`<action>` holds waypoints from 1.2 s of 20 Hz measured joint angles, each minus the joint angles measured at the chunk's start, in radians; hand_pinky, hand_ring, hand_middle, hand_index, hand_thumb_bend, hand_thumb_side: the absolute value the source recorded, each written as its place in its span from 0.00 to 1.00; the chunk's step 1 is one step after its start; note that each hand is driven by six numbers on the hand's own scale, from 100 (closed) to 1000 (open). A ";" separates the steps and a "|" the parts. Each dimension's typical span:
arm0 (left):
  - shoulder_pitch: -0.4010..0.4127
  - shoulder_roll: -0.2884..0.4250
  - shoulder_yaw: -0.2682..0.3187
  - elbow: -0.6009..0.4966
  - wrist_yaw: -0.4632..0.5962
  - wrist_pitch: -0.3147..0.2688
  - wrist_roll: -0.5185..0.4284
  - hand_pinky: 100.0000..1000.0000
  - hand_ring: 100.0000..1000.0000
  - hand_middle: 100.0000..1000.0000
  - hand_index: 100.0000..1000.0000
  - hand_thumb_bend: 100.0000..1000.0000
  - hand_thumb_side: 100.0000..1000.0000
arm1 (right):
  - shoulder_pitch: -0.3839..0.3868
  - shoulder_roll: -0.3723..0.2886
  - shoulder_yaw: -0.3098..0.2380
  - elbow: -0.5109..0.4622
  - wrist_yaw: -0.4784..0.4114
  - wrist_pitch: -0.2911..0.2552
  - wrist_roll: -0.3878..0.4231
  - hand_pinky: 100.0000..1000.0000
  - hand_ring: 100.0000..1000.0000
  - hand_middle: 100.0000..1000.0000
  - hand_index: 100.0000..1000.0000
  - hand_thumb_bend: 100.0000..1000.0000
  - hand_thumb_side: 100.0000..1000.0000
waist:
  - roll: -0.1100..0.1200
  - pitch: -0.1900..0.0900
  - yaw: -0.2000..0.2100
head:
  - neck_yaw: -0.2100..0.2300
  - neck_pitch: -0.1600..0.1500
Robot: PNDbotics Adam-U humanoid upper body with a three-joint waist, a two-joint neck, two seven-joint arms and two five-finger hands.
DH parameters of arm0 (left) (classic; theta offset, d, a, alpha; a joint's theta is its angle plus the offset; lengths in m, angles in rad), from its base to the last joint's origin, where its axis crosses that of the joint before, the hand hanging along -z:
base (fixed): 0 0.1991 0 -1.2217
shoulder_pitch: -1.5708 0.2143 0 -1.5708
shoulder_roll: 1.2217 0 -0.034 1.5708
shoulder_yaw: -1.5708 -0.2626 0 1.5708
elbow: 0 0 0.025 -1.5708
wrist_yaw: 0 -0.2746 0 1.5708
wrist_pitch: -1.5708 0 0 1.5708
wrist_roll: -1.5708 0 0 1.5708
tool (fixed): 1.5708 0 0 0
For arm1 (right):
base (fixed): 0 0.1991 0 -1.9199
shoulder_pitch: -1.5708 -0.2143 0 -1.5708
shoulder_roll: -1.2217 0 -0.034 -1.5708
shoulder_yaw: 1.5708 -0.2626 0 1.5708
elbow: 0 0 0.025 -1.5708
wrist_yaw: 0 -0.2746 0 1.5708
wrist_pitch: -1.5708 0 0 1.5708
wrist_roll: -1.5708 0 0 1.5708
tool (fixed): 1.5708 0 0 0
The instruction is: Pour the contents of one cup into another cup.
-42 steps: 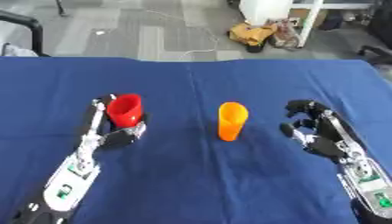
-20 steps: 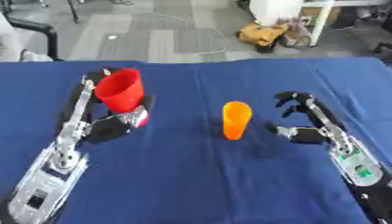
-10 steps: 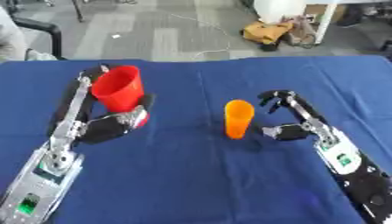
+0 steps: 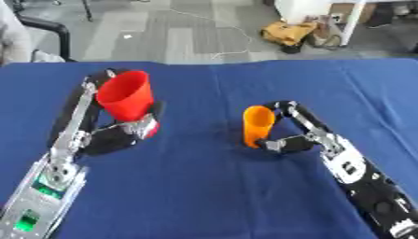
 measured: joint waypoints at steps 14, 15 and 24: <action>-0.008 -0.009 -0.006 -0.012 0.010 0.004 -0.009 0.10 0.29 0.30 0.67 0.00 0.08 | -0.050 0.042 0.006 0.049 0.033 -0.013 0.013 0.43 0.71 0.39 0.64 0.49 0.26 | 0.004 0.002 0.023 | -0.012 -0.003; -0.008 -0.009 -0.006 -0.012 0.010 0.004 -0.009 0.10 0.29 0.30 0.67 0.00 0.08 | -0.053 0.045 0.006 0.051 0.033 -0.012 0.013 0.40 0.66 0.34 0.61 0.47 0.22 | 0.004 0.002 0.023 | -0.013 -0.003; -0.024 -0.008 -0.006 -0.024 0.010 0.012 -0.024 0.10 0.29 0.30 0.67 0.00 0.08 | -0.058 0.063 0.011 0.056 0.019 0.001 -0.016 0.28 0.50 0.19 0.44 0.07 0.00 | 0.005 0.002 0.023 | -0.014 -0.003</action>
